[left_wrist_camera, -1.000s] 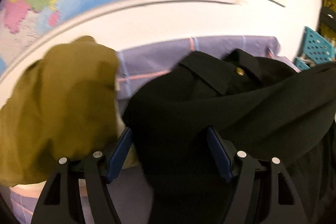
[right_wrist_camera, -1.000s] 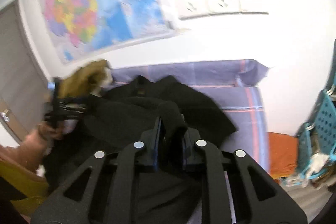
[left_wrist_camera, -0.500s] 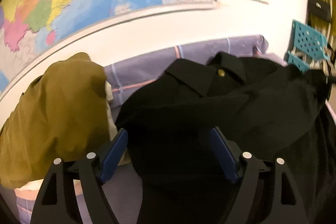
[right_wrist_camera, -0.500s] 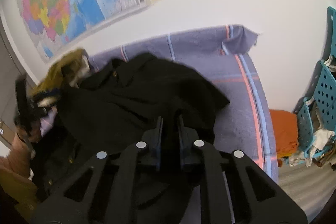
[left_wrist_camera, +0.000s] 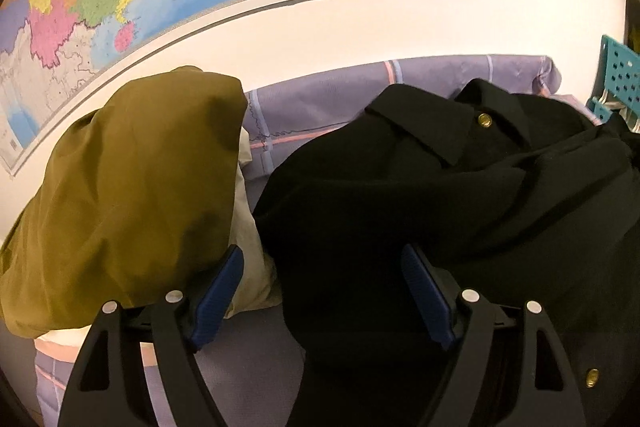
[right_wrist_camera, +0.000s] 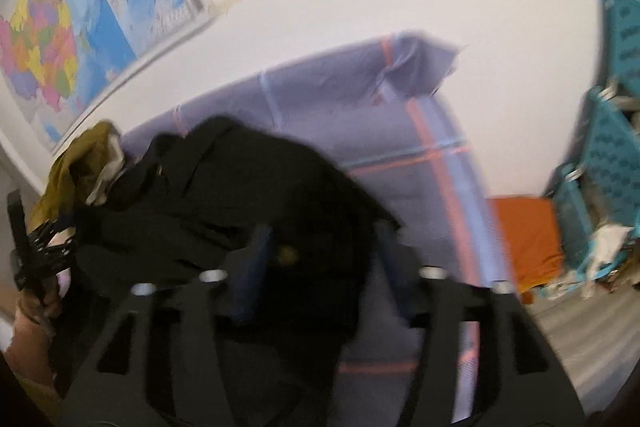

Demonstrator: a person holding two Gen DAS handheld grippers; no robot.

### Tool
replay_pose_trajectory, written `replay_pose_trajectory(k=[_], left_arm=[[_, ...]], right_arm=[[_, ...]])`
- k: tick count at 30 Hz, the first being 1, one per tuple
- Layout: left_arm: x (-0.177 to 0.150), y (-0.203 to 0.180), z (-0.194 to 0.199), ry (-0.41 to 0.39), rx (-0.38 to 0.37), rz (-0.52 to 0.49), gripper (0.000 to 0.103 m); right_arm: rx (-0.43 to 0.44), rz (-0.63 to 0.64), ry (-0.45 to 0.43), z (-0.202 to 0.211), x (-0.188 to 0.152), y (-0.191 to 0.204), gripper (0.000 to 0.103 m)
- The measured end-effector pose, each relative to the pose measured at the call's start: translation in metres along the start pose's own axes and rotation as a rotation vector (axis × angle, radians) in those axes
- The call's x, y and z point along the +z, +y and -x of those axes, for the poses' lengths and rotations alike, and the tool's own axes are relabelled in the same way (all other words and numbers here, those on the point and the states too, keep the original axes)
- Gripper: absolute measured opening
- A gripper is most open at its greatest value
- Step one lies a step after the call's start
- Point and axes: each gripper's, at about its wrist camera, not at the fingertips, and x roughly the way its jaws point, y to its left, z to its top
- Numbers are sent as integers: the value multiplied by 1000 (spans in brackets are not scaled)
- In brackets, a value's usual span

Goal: Fold large clothes

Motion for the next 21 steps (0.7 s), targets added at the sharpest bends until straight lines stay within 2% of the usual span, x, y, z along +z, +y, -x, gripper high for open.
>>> replay_pose_trajectory(k=[3,6,8,10,14,17,18,20,21], left_arm=[[-3,2,12,-15,-36,3,79],[-8,1,24,-30,-51,-6,85],[-10,1,30,-34,-62,-1,85],[-12,2,33,-33,-64,0,85],[-18,6,36,-19,-61,18,85],[-25,19,47,-19,-76,50,86],[-29,24,52,-18,-80,63,86],[-40,35,62,-20,-75,77,86],[-43,39,65,-22,-73,79,86]], right_arm=[[15,56,-95,38,-2,17,62],[78,152,-119,57,-11,46,62],[106,221,-63,48,-15,62,57],[103,241,7,27,-20,69,57],[128,119,171,-23,-26,53,56],[126,86,140,-10,-27,52,57],[124,92,123,-1,-28,53,60],[143,106,64,29,-33,55,73],[163,104,45,45,-38,54,73]])
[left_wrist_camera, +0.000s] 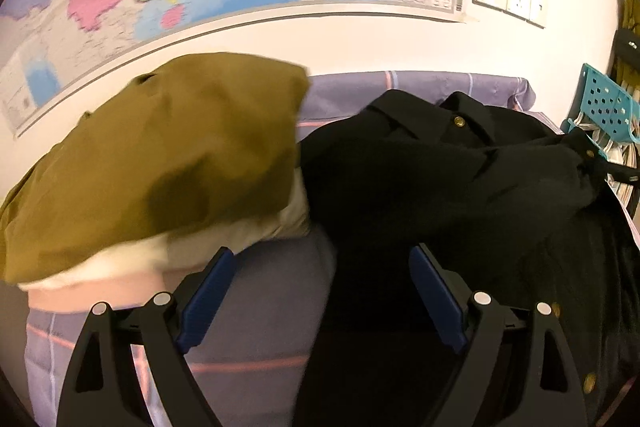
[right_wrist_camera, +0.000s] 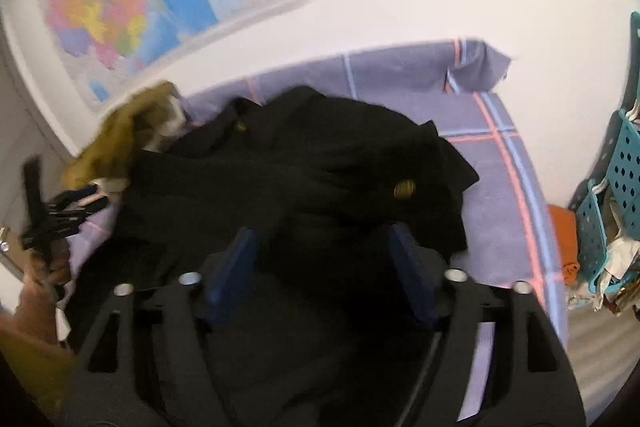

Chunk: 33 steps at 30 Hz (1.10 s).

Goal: Fold large clothes

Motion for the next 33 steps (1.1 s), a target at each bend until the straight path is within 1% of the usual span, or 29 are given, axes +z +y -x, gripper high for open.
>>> replay_pose_trajectory(k=[2,4,7,9,11,13,14,16,18,19,20,22,25,26,27,28,29,30,31,32,33], left_arm=[[-11,11,9,5,-8,18,87],[-22,22,15,26,-55,47,88],[-43,39,19,68,-120,103,89],[-57,50,19,100,-145,146,89],[-72,58,22,125,-198,177,89],[-85,61,25,151,-227,189,89],[-90,60,26,161,-234,185,89],[-100,58,29,179,-269,174,89],[-109,53,32,208,-352,158,90],[-113,49,34,209,-358,144,94],[-118,43,38,204,-363,113,96],[-124,30,44,197,-384,59,96],[-130,14,48,189,-398,20,96],[-131,9,49,191,-396,14,96],[-131,6,50,189,-400,19,90],[-129,4,50,189,-400,27,75],[-126,2,50,192,-387,47,64],[-123,1,49,200,-391,66,39],[-119,2,49,211,-398,101,31],[-114,4,53,201,-412,130,27],[-109,5,60,177,-455,152,22]], right_arm=[[22,-10,-9,21,-13,0,75],[50,-45,-7,37,-30,-2,81],[76,-113,14,55,-67,-14,81],[91,-160,30,67,-92,-22,82],[134,-202,46,69,-112,-26,84],[142,-226,72,67,-128,-26,84],[138,-229,86,66,-135,-24,86],[157,-210,76,69,-142,-18,86],[188,-184,86,68,-145,-9,87],[189,-165,91,66,-146,-5,88],[180,-133,83,64,-148,1,91],[172,-106,60,64,-151,8,90],[164,-135,33,63,-154,10,74],[177,-149,32,63,-155,9,58],[223,-169,49,62,-157,8,38],[267,-207,68,58,-159,5,21],[283,-235,70,57,-160,3,19],[291,-236,60,60,-160,4,18],[308,-253,42,65,-158,3,17],[355,-282,-3,76,-154,1,16],[374,-283,-60,91,-148,2,16]])
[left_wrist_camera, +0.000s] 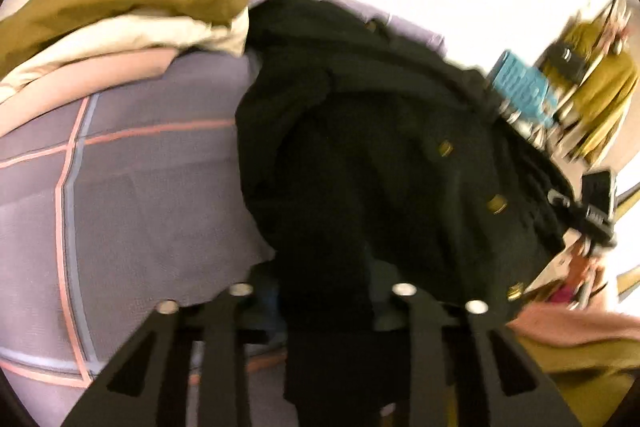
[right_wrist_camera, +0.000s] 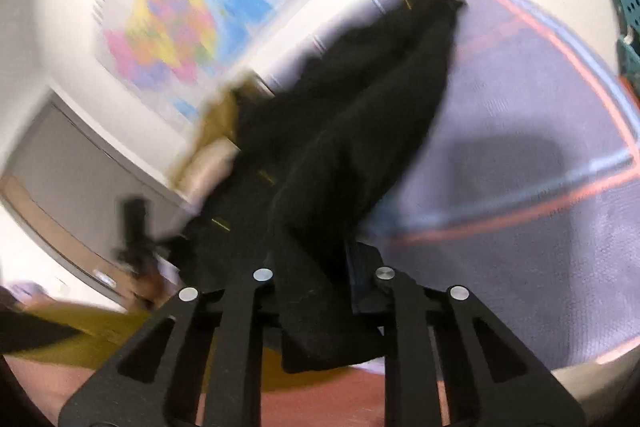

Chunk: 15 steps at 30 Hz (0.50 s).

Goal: Fold large clothes

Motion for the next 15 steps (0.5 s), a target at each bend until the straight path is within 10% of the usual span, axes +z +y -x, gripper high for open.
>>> replay_pose_trajectory(k=[8,15], left_arm=[[3,-24,35,-41,-142,-27,25],[-16,3,-3,83,-84,24,40]], right_arm=[[26,75,-191,75,8,41,11],[-54,-85,-6,31,-19,-14,30]])
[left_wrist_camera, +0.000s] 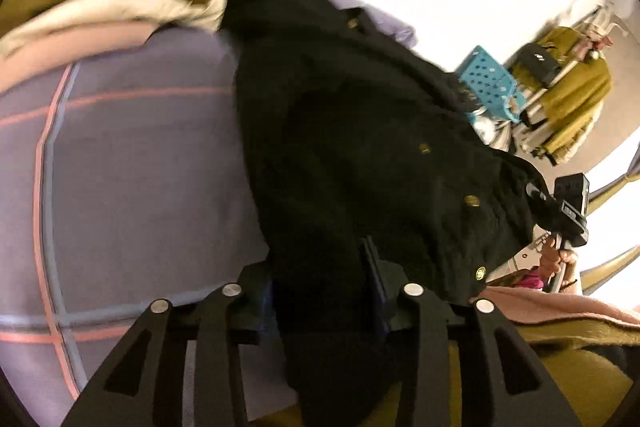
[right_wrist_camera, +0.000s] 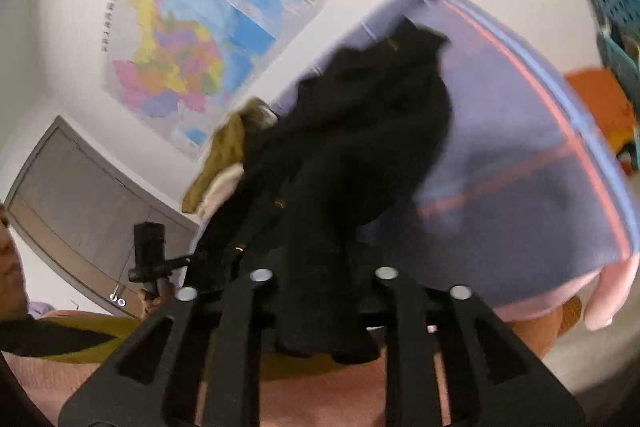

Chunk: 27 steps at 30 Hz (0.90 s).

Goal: Fold large clothes

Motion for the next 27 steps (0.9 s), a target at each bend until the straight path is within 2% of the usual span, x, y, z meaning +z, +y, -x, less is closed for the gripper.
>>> replay_pose_trajectory(k=[2,4,5,7,9,10,11,12,13,15,18,22,27], left_arm=[[-1,3,-3,20,-6,8,49],[-1,3,-9,42,-5,2,61],[-2,2,-10,37,-14,-14,64],[-5,0,-10,38,-46,-31,77],[-8,-4,-11,37,-46,-45,80],[-10,-6,-12,40,-45,-51,78],[-9,-8,-14,45,-53,-54,69],[-9,-10,-16,57,-62,-47,45],[-10,-9,-17,63,-56,-34,38],[-7,-7,-14,41,-60,-2,19],[0,-2,-1,1,-138,73,12],[15,-11,19,-58,-133,54,11],[46,-12,49,-139,-174,77,11]], right_arm=[[3,-2,9,-2,-4,-5,50],[-16,-2,11,-1,-5,-8,56],[-10,-2,26,-2,-6,-10,59],[-26,2,50,-7,-9,-15,64],[13,-19,51,-7,-12,-22,63],[28,-22,53,-8,-11,-21,60],[50,-23,68,-9,-13,-20,50],[70,-26,74,-11,-14,-19,41],[114,-41,77,-12,-15,-18,23],[164,-57,58,-10,-12,-13,20],[220,-54,-7,2,1,-1,17],[265,-42,-70,11,28,19,15],[291,-26,-114,5,74,38,15]])
